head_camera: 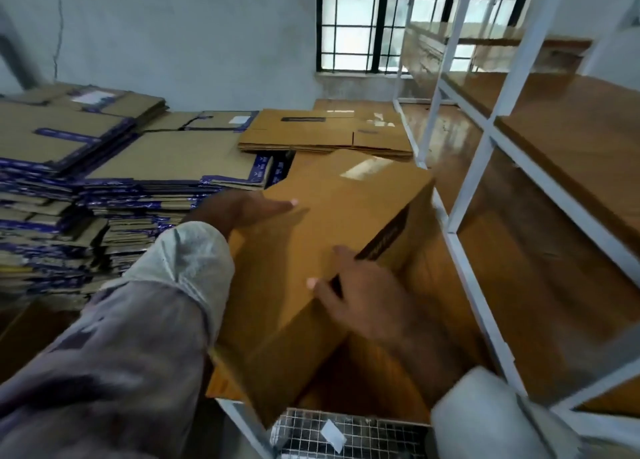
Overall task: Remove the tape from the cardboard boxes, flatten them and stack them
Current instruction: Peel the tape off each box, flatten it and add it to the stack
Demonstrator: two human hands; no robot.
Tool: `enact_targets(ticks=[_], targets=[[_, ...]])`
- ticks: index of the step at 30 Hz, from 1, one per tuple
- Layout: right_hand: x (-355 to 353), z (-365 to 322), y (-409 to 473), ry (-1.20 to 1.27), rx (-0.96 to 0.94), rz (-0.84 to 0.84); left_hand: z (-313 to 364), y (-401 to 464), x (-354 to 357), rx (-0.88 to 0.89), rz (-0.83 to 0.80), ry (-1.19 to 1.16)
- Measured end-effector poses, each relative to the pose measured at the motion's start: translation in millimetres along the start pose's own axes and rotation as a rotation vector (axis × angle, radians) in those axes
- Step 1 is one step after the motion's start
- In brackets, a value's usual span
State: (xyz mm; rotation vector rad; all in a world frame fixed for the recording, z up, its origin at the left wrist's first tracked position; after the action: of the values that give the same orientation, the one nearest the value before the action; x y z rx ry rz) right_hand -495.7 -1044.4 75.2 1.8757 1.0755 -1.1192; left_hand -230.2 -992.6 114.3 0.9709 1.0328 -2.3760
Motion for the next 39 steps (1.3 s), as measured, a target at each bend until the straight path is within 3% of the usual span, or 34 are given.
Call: enact_targets(ticks=[2,5,10,15,18,20,22,25,28,36,39], targets=[[19,-28,-4,0.044,-0.059,0.009,-8,3,1,-0.026,0.054,0.059],[42,-54,-3,0.091,-0.087,-0.039,-24,7,10,-0.012,0.219,0.327],[57,-75,8,0.041,-0.048,-0.081,-40,17,15,0.076,0.368,0.361],[37,-87,15,-0.033,-0.011,-0.166,-27,-7,18,0.160,0.382,0.350],[2,-76,36,-0.091,0.011,-0.115,-26,-49,30,0.262,0.467,0.305],[-22,-65,62,-0.109,0.054,0.009,-29,-79,48,0.307,0.512,0.328],[-34,-55,93,-0.113,0.067,0.108,-29,-105,67,0.336,0.449,0.419],[-26,-48,139,-0.136,-0.001,0.068,-31,-120,79,0.290,0.348,0.596],[-6,-45,175,-0.185,-0.043,-0.040,-45,-121,65,0.209,0.328,0.574],[28,-27,212,-0.254,0.001,-0.270,-97,-128,43,0.045,0.456,0.559],[20,-15,216,-0.235,0.019,-0.289,-101,-136,57,-0.060,0.588,0.471]])
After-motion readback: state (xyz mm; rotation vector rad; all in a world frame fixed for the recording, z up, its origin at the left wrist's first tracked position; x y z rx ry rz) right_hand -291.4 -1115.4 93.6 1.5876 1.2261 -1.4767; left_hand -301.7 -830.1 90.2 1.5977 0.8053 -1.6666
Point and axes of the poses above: each hand's wrist, its own y-axis towards the middle knuckle, its own x-axis out of the palm, z = x × y, the point moved 2 cm from there along y, towards the middle knuckle, and after that the axes turned 3 degrees about -x, right-handed, at the moved point
